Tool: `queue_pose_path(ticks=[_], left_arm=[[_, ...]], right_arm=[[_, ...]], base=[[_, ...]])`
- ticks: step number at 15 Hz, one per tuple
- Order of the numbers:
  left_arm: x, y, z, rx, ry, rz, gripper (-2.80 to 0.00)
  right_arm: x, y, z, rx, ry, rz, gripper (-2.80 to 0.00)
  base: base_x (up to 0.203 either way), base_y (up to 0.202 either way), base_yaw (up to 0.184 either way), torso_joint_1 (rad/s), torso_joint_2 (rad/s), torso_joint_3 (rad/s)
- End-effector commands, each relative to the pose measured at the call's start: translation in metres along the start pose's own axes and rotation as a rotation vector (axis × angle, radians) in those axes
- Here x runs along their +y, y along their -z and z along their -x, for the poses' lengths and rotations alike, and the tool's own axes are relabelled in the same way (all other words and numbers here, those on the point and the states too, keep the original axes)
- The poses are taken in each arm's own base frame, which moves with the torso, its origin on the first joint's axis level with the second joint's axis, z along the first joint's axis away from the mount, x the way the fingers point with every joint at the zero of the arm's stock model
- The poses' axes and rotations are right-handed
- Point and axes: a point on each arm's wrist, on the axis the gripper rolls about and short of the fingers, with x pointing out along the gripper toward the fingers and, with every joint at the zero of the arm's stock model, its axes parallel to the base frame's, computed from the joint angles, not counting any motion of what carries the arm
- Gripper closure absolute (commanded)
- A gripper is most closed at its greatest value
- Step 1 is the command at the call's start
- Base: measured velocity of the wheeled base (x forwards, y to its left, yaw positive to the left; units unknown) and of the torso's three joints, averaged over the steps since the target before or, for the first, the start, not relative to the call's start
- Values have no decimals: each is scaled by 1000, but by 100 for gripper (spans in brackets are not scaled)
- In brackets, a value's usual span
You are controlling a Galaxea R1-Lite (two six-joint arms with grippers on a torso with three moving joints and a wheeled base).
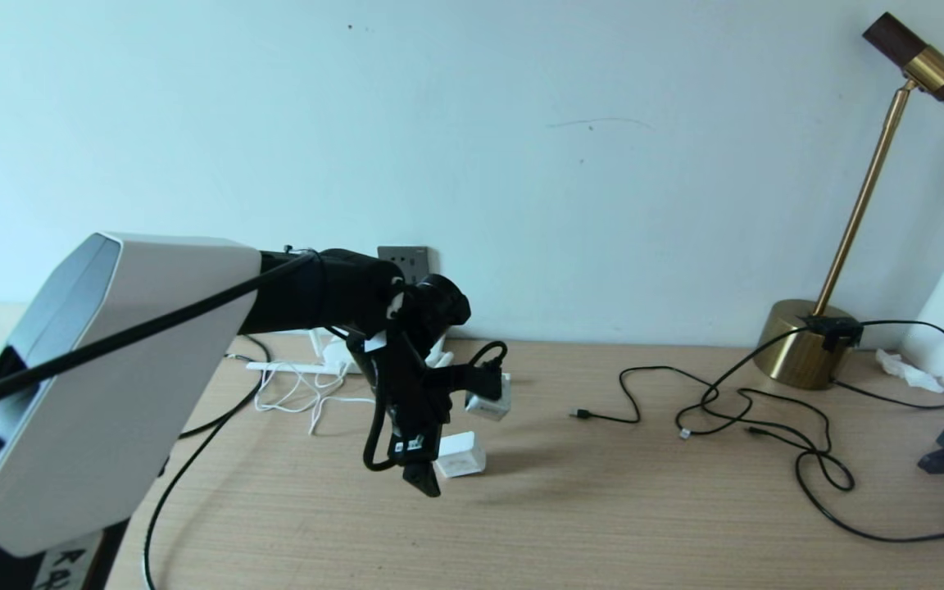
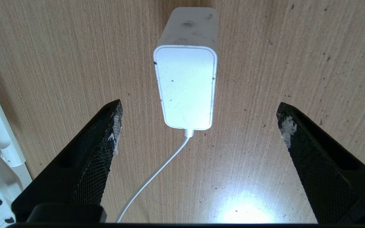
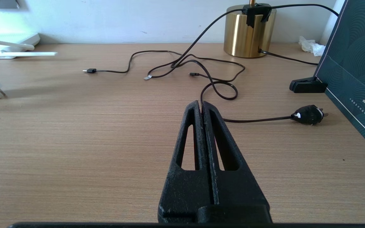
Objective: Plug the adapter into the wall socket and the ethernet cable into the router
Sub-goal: Pick up plug
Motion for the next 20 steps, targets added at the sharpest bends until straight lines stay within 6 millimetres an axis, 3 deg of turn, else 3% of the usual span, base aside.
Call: queue_pose_path(ticks=[1,10,11,20], left_arm=[[0,1,-4,4,9,-4,-280],[2,1,-11,1,13,-1,-280],[2,1,-11,0,15,-3,0],[1,1,-11,2,19,-4,0]], right_arm=[[0,3,-1,10,0,0,0],[0,3,-1,10,0,0,0],[0,3,-1,10,0,0,0],[0,3,-1,10,0,0,0]], base=[[0,0,0,0,0,0],[0,0,0,0,0,0],[0,0,0,0,0,0],[0,0,0,0,0,0]])
